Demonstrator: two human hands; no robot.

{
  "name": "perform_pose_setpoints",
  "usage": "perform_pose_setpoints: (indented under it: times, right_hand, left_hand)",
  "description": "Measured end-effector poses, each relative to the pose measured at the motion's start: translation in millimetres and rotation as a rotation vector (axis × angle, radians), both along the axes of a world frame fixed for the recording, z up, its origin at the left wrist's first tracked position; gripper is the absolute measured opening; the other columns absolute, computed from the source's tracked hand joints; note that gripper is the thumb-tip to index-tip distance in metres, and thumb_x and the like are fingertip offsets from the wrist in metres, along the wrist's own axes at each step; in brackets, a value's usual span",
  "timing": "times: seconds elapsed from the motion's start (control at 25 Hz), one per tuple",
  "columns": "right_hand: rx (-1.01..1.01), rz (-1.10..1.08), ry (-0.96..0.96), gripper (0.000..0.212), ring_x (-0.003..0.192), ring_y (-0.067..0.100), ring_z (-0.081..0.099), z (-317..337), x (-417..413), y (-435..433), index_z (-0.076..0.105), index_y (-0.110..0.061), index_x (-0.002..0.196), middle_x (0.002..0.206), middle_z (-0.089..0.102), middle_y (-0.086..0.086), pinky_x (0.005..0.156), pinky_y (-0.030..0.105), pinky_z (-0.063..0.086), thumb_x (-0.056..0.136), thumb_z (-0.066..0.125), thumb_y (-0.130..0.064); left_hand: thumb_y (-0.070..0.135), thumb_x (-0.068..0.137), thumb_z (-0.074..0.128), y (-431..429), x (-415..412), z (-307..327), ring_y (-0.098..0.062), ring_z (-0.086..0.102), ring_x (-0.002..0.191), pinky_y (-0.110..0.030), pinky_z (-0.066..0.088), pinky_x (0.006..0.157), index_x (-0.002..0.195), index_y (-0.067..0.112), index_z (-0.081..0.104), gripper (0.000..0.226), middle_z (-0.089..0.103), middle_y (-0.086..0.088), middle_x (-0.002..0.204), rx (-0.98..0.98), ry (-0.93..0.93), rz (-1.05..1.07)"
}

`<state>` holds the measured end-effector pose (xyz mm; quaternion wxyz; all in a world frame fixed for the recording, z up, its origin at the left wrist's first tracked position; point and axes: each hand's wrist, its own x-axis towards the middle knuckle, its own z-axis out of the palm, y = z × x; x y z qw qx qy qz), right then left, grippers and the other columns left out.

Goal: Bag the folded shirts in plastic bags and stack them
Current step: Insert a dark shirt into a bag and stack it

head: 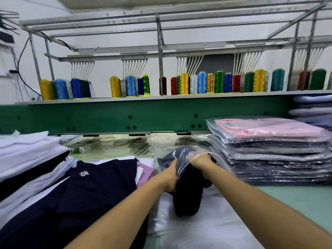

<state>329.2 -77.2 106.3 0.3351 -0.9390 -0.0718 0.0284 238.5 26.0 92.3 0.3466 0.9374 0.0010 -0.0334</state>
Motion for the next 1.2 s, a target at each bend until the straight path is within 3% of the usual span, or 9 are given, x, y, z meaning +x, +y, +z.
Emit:
perform_pose_setpoints:
  times: [0.08, 0.2, 0.4, 0.52, 0.6, 0.76, 0.88, 1.0, 1.2]
  right_hand:
    - [-0.087, 0.014, -0.113, 0.03, 0.109, 0.023, 0.065, 3.3, 9.4, 6.1, 0.067, -0.015, 0.116, 0.109, 0.066, 0.003, 0.094, 0.031, 0.052, 0.096, 0.054, -0.033]
    - [-0.174, -0.001, -0.213, 0.026, 0.097, 0.023, 0.064, 0.2, 22.4, 8.4, 0.069, -0.019, 0.109, 0.107, 0.068, 0.004, 0.083, 0.03, 0.048, 0.09, 0.058, -0.033]
    - [-0.259, 0.343, -0.236, 0.034, 0.105, 0.019, 0.058, -8.3, 28.0, 3.1, 0.066, -0.026, 0.117, 0.11, 0.058, -0.007, 0.09, 0.029, 0.042, 0.097, 0.051, -0.05]
    - [-0.385, 0.35, -0.247, 0.018, 0.094, 0.02, 0.063, -19.1, 29.8, -13.4, 0.066, -0.02, 0.098, 0.103, 0.066, 0.0, 0.084, 0.028, 0.048, 0.099, 0.052, -0.031]
    - [-0.423, 0.227, -0.271, 0.017, 0.088, 0.023, 0.069, -21.4, 29.0, -28.3, 0.07, -0.016, 0.097, 0.101, 0.071, 0.006, 0.079, 0.034, 0.057, 0.095, 0.056, -0.025]
    - [-0.599, 0.042, -0.292, 0.037, 0.13, 0.03, 0.054, -26.0, 30.5, -46.2, 0.061, -0.01, 0.132, 0.14, 0.056, 0.014, 0.107, 0.037, 0.046, 0.103, 0.039, -0.012]
    - [-0.632, 0.026, -0.35, 0.041, 0.131, 0.038, 0.047, -26.3, 23.3, -33.5, 0.059, -0.025, 0.134, 0.146, 0.044, 0.019, 0.102, 0.043, 0.046, 0.099, 0.036, -0.03]
    - [-0.565, 0.044, -0.253, 0.044, 0.109, 0.027, 0.059, -36.3, 16.5, -35.9, 0.065, -0.042, 0.117, 0.131, 0.061, 0.003, 0.076, 0.027, 0.045, 0.085, 0.043, -0.063]
    - [-0.416, 0.099, -0.193, 0.024, 0.093, 0.02, 0.058, -41.9, 14.9, -50.2, 0.059, -0.029, 0.098, 0.104, 0.065, -0.002, 0.078, 0.026, 0.039, 0.084, 0.054, -0.048]
  left_hand:
    - [-0.012, 0.082, 0.063, 8.4, -2.6, -2.9, -0.027, 0.061, 0.095, -0.036, 0.059, 0.067, 0.153, 0.032, 0.023, 0.093, 0.053, -0.015, 0.126, -0.138, 0.099, 0.021]
    - [-0.023, 0.078, 0.056, 14.6, -13.2, 6.8, -0.019, 0.058, 0.076, -0.024, 0.056, 0.048, 0.151, 0.04, 0.02, 0.102, 0.047, -0.003, 0.104, -0.149, 0.181, 0.027]
    - [-0.013, 0.086, 0.056, 20.9, -14.3, 7.3, -0.037, 0.065, 0.104, -0.046, 0.058, 0.088, 0.158, 0.033, -0.003, 0.104, 0.04, -0.018, 0.15, -0.095, 0.185, 0.148]
    - [-0.008, 0.085, 0.055, 24.4, -15.4, 3.0, -0.04, 0.066, 0.109, -0.05, 0.056, 0.092, 0.157, 0.034, -0.013, 0.108, 0.044, -0.019, 0.149, 0.066, 0.192, 0.154]
    - [-0.011, 0.086, 0.052, 21.3, -15.8, 0.7, -0.039, 0.067, 0.105, -0.049, 0.058, 0.089, 0.157, 0.033, -0.012, 0.105, 0.047, -0.021, 0.144, 0.089, 0.226, 0.143]
    - [-0.01, 0.088, 0.049, 14.8, -11.8, -4.4, -0.037, 0.068, 0.104, -0.045, 0.059, 0.087, 0.159, 0.031, -0.007, 0.099, 0.038, -0.021, 0.152, 0.081, 0.237, 0.129]
    - [-0.006, 0.089, 0.047, 12.0, -10.1, -6.9, -0.037, 0.069, 0.102, -0.045, 0.061, 0.084, 0.158, 0.031, -0.001, 0.092, 0.044, -0.023, 0.146, 0.108, 0.214, 0.119]
    - [0.001, 0.088, 0.046, 8.9, -15.6, -5.7, -0.042, 0.058, 0.116, -0.044, 0.057, 0.089, 0.155, 0.026, 0.008, 0.081, 0.032, -0.027, 0.149, 0.38, 0.152, 0.107]
    - [0.014, 0.073, 0.065, -20.6, -40.5, -0.7, -0.037, 0.028, 0.127, -0.045, 0.034, 0.104, 0.134, 0.013, 0.024, 0.074, 0.026, -0.016, 0.141, 0.807, -0.314, -0.053]
